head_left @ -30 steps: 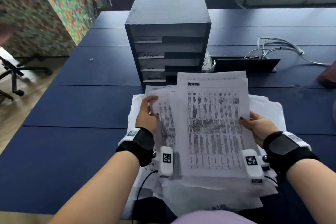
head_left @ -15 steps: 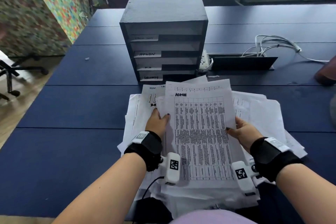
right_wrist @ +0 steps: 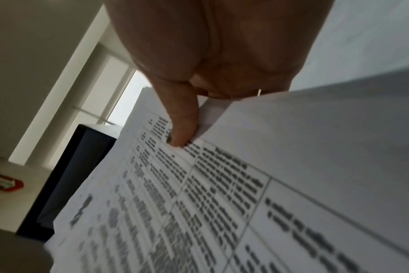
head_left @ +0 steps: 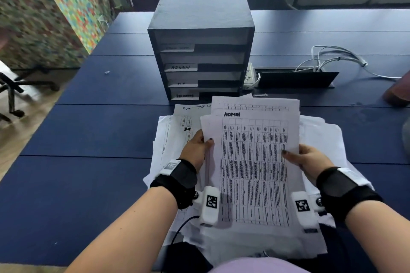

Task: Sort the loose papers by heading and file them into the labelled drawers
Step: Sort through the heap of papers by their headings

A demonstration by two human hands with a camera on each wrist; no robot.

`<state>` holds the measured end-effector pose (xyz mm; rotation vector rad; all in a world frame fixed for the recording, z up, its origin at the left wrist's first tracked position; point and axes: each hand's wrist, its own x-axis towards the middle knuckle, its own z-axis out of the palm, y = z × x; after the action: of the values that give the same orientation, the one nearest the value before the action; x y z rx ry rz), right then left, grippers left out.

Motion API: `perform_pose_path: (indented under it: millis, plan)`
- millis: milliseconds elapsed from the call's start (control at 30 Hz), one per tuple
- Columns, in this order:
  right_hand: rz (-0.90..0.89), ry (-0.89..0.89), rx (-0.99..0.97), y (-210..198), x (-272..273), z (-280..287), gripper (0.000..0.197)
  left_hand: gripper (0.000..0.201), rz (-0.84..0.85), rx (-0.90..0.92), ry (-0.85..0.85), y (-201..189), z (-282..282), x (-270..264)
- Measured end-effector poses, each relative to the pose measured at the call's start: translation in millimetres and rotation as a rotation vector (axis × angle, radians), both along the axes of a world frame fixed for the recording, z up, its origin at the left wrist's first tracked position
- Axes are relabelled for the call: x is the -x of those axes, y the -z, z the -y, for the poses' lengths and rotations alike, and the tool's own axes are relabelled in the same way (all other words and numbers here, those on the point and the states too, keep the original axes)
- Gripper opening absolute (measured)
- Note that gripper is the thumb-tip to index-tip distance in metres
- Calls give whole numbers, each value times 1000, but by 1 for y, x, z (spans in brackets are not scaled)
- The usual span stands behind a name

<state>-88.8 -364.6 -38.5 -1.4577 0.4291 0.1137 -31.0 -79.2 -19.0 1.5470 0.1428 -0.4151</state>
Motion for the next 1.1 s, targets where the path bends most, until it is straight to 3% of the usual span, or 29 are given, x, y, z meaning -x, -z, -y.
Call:
perform_pose_path:
  millis: [133,300,400,500,633,733,900,967,1033,1100]
  plan:
    - [-3,62,12,6,7,-2,95,30,-30,-123,-51,3,-7,-2]
    - [-37,125,6,3,12,3,84,35,-34,-528,-202,14,-30,-7]
    - [-64,169,-8,8,14,9,94,38,-93,-434,-156,18,-31,-7]
    - [-96,165,-30,12,14,12,99,32,-1,-408,-58,14,-21,1]
    - [-153,124,-49,12,16,15,74,30,195,-422,4,4,-6,16]
    - [-192,119,-11,18,18,23,40,32,158,-357,52,5,-3,21]
    - [-223,111,25,21,19,25,39,23,44,-129,-2,5,-6,19]
    - [-228,117,39,24,17,26,40,20,42,-137,-30,3,-8,15]
    - [-226,115,46,24,17,25,42,17,75,-290,-21,8,-11,11]
    - [-212,120,44,24,17,25,44,13,92,-610,-49,16,-17,6]
